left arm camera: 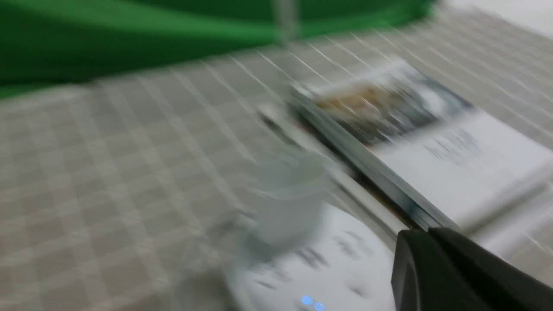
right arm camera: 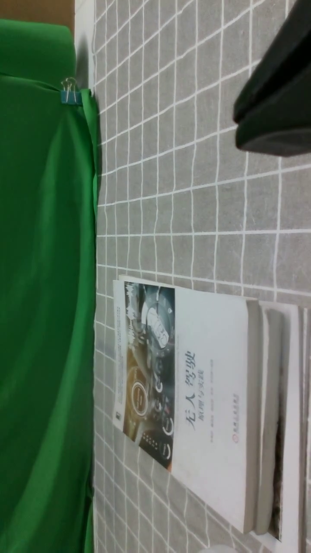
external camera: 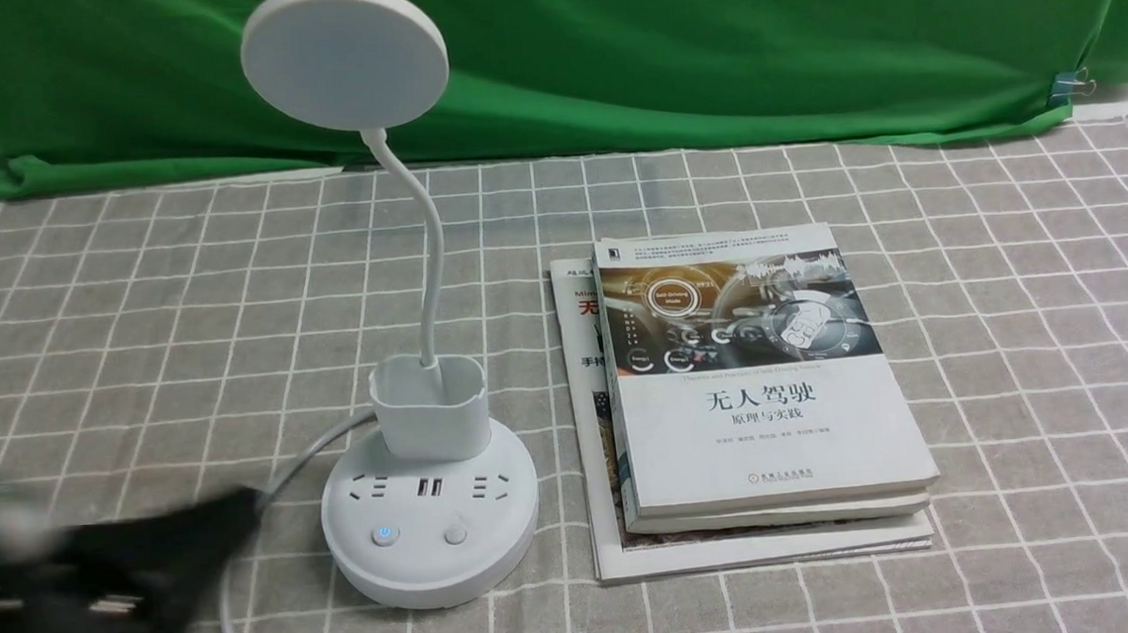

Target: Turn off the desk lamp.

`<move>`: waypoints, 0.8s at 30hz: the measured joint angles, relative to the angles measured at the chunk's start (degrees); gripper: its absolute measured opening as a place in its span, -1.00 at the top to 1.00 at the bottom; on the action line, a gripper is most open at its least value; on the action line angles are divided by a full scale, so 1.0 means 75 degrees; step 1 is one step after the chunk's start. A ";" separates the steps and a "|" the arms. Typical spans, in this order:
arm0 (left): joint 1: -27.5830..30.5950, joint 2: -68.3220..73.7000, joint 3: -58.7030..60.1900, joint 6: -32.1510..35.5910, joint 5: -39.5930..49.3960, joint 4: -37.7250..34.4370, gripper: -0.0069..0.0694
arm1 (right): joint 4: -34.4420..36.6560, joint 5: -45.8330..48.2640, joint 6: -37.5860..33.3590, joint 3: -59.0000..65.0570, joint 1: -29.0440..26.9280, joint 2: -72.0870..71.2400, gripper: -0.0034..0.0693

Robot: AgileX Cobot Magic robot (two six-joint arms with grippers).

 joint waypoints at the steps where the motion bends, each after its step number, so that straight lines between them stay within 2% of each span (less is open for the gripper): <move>1: 0.0339 -0.0384 0.0047 0.0166 0.0035 -0.0109 0.82 | 0.0000 0.0000 0.0012 0.0000 0.0000 0.0000 0.81; 5: 0.2096 -0.2190 0.0572 0.1065 0.0034 -0.0723 0.82 | 0.0000 0.0000 0.0009 0.0000 0.0000 0.0000 0.81; 6: 0.2096 -0.2190 0.0572 0.1065 0.0034 -0.0723 0.82 | 0.0000 0.0000 0.0009 0.0000 0.0000 0.0000 0.81; 7: 0.2618 -0.2734 0.0853 0.1156 0.0034 -0.0872 0.82 | 0.0000 0.0000 0.0009 0.0000 0.0000 0.0000 0.81; 9: 0.3036 -0.3286 0.1237 0.1219 0.0043 -0.0961 0.82 | 0.0000 0.0000 0.0009 0.0000 0.0000 0.0000 0.81; 14: 0.3382 -0.3800 0.1926 0.1153 0.0384 -0.0994 0.82 | 0.0000 0.0000 0.0009 0.0000 0.0000 0.0000 0.81; 18: 0.3401 -0.3839 0.1960 0.0853 0.1285 -0.0939 0.82 | 0.0000 0.0000 0.0009 0.0000 0.0000 0.0000 0.81; 24: 0.3394 -0.3846 0.1969 0.0860 0.1505 -0.0923 0.82 | 0.0000 0.0000 0.0009 0.0000 0.0000 0.0000 0.81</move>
